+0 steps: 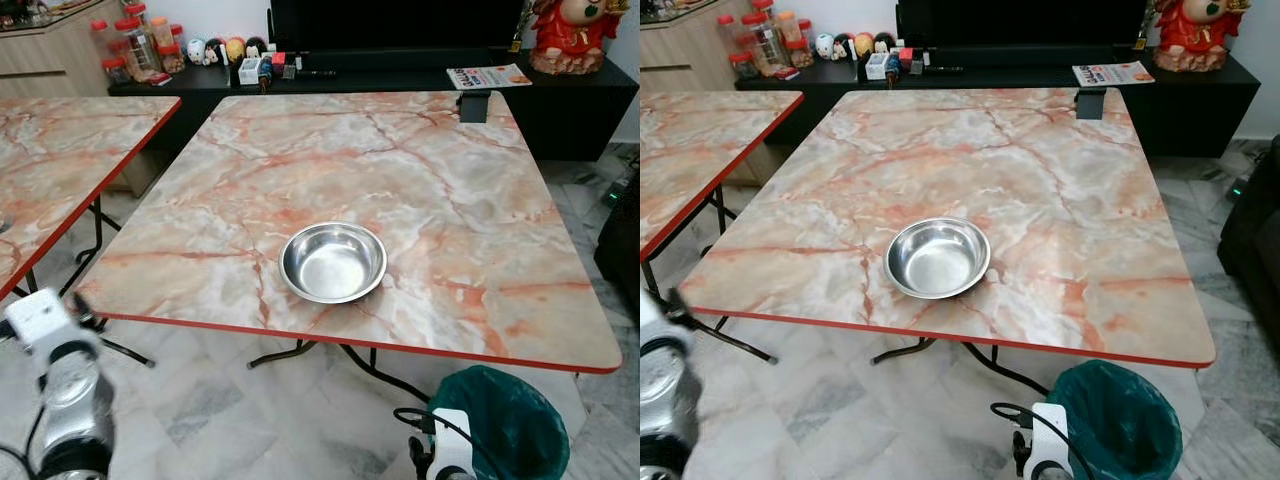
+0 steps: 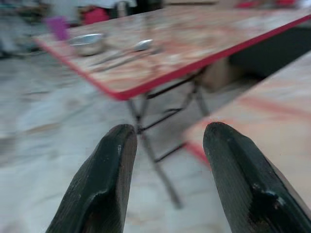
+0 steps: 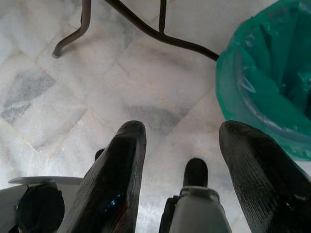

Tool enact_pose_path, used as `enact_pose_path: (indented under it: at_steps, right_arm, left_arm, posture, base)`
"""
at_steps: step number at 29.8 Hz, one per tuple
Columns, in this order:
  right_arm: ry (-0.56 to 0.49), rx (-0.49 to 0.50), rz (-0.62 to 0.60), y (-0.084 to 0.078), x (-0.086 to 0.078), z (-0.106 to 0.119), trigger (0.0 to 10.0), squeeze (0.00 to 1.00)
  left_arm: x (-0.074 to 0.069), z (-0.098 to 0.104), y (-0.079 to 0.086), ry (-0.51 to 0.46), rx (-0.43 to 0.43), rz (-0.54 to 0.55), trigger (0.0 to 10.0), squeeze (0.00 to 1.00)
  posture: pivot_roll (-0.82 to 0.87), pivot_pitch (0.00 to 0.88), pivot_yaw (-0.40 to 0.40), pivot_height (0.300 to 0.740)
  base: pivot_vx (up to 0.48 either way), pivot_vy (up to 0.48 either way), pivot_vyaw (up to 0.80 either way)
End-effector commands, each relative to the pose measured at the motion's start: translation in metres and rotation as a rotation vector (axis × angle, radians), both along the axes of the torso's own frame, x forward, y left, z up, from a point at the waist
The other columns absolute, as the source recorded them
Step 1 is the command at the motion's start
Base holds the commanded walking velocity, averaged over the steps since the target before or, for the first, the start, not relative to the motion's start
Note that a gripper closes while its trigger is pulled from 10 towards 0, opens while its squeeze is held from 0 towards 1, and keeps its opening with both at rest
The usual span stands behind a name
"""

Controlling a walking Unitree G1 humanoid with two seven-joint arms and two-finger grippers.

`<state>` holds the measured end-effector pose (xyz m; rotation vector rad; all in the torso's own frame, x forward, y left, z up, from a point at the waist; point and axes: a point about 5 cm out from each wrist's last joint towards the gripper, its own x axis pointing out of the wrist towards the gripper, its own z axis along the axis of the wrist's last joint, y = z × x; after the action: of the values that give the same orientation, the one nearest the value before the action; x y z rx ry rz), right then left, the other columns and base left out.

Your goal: Setting the table

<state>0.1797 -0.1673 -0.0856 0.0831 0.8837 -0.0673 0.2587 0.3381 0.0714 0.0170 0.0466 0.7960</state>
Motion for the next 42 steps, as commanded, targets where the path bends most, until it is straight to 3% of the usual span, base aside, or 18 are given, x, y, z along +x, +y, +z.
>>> enact_pose_path:
  at_steps: [1,4,5,7,10,14,18,25,32,42]
  right_arm:
    - [-0.008,0.012,0.002,0.004,0.001,0.0,10.0,0.0]
    - [-0.007,0.012,0.005,0.005,0.001,0.0,10.0,0.0]
    - [-0.005,0.011,0.009,0.005,0.001,0.0,10.0,0.0]
    - [-0.005,0.011,0.011,0.006,0.001,0.0,10.0,0.0]
    - [-0.004,0.013,0.015,0.007,0.001,0.0,10.0,0.0]
    - [0.01,0.006,0.019,0.006,-0.002,-0.001,10.0,0.0]
    - [0.018,-0.002,0.019,0.004,-0.004,-0.002,10.0,0.0]
    - [0.016,-0.01,0.015,-0.002,-0.004,-0.002,10.0,0.0]
    - [0.009,-0.017,0.021,-0.007,-0.001,0.0,10.0,0.0]
    - [-0.004,-0.026,0.011,-0.013,0.004,0.003,10.0,0.0]
  left_arm:
    - [-0.015,-0.015,0.007,0.075,0.007,0.049,10.0,0.0]
    - [-0.025,-0.032,0.007,0.164,-0.008,0.049,10.0,0.0]
    - [-0.035,-0.049,0.004,0.239,-0.061,0.044,10.0,0.0]
    - [-0.038,-0.055,0.003,0.264,-0.084,0.042,10.0,0.0]
    - [-0.056,-0.101,-0.032,0.512,-0.212,-0.198,10.0,0.0]
    - [-0.073,-0.132,-0.076,0.722,-0.221,-0.494,10.0,0.0]
    - [-0.087,-0.148,-0.097,0.823,-0.267,-0.569,10.0,0.0]
    - [-0.082,-0.151,-0.122,0.851,-0.248,-0.702,10.0,0.0]
    - [-0.07,-0.148,-0.135,0.822,-0.27,-0.722,10.0,0.0]
    - [-0.071,-0.15,-0.145,0.827,-0.283,-0.746,10.0,0.0]
  posture:
    - [0.02,0.0,0.102,0.74]
    - [0.03,0.0,0.101,0.74]
    - [0.03,0.0,0.101,0.74]
    - [0.03,0.0,0.101,0.74]
    - [0.02,0.0,0.103,0.74]
    - [0.01,0.0,0.101,0.74]
    - [-0.01,0.0,0.093,0.74]
    - [-0.03,0.0,0.076,0.74]
    - [-0.04,0.0,0.054,0.74]
    - [-0.05,0.0,0.042,0.74]
  base:
    - [0.0,0.0,0.0]
    - [0.0,0.0,0.0]
    - [0.0,0.0,0.0]
    - [0.0,0.0,0.0]
    - [0.0,0.0,0.0]
    - [0.0,0.0,0.0]
    - [0.0,0.0,0.0]
    - [0.0,0.0,0.0]
    - [0.0,0.0,0.0]
    - [0.0,0.0,0.0]
